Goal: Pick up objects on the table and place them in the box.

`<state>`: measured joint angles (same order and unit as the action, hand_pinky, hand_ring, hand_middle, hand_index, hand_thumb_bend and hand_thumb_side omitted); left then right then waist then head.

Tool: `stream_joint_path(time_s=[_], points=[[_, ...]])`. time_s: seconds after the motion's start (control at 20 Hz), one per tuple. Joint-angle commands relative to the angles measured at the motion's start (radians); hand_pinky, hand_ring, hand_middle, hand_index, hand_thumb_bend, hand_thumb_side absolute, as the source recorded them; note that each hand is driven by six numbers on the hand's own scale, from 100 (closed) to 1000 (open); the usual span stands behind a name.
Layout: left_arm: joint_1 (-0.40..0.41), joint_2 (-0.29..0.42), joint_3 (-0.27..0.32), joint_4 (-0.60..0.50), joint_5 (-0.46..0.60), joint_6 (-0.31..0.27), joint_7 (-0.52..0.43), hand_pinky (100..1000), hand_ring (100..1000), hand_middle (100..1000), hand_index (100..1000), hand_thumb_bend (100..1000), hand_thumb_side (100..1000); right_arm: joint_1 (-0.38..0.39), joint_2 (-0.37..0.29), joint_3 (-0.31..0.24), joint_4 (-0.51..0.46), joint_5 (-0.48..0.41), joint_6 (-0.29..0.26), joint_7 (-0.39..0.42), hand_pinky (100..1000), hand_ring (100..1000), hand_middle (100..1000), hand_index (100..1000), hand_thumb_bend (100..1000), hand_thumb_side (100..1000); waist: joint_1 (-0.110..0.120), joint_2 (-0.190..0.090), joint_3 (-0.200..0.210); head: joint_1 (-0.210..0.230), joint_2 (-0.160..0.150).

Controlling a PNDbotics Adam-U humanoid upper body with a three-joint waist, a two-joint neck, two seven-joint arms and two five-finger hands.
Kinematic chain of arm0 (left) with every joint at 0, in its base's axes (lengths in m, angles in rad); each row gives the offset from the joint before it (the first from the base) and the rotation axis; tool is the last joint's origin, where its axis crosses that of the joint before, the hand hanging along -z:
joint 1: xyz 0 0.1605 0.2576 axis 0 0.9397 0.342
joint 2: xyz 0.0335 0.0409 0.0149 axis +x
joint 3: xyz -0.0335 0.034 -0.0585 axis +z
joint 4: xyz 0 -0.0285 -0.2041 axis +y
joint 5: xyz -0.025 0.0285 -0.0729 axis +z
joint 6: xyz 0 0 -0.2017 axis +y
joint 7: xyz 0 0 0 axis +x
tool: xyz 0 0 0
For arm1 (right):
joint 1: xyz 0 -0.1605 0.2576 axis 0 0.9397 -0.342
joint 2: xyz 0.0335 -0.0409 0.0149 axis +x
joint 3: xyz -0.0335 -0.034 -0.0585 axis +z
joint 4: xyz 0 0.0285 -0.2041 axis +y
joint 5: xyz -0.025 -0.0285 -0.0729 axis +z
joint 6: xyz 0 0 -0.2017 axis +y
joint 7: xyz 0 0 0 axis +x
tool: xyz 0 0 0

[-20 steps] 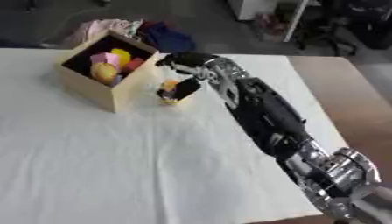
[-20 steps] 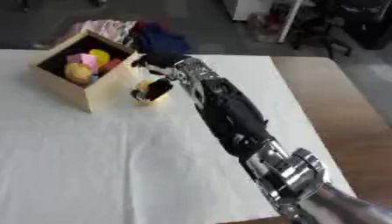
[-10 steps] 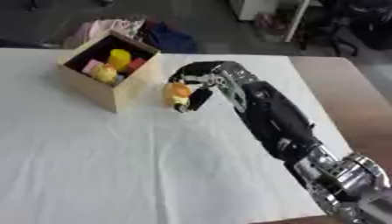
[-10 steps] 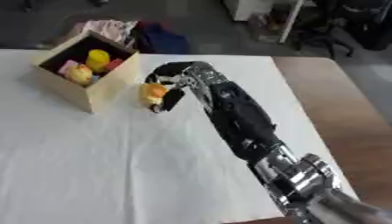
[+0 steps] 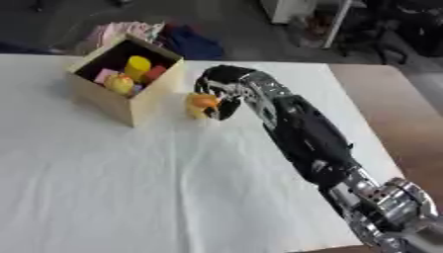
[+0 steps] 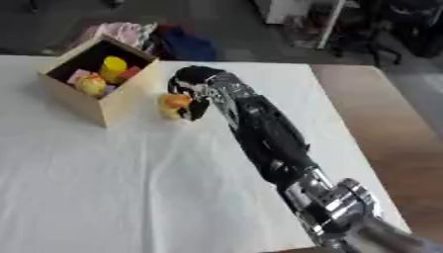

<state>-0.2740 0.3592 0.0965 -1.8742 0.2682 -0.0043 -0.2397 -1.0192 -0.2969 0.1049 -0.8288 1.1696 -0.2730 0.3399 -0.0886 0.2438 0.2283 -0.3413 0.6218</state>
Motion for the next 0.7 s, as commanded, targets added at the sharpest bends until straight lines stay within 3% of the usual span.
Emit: stream_joint_path(time_s=[0.05, 0.35, 0.7], points=[[-0.006, 0.007, 0.010, -0.014, 0.001, -0.001, 0.004, 762, 600, 671, 858, 100, 730, -0.026, -0.017, -0.006, -0.013, -0.014, -0.017, -0.057, 473, 505, 502, 583, 110, 100, 0.008, -0.013, 0.001, 0.000, -0.015], [-0.002, 0.009, 0.011, -0.013, 0.001, 0.000, 0.005, 763, 599, 671, 858, 100, 730, -0.077, -0.052, -0.003, -0.080, -0.127, -0.033, -0.076, 455, 481, 477, 560, 100, 100, 0.006, -0.019, 0.000, 0.006, -0.011], [-0.001, 0.009, 0.007, -0.011, 0.003, 0.001, 0.000, 763, 598, 671, 858, 100, 732, -0.156, -0.034, -0.028, -0.075, -0.188, 0.020, -0.117, 451, 470, 463, 541, 100, 100, 0.006, -0.024, 0.009, 0.002, -0.010]])
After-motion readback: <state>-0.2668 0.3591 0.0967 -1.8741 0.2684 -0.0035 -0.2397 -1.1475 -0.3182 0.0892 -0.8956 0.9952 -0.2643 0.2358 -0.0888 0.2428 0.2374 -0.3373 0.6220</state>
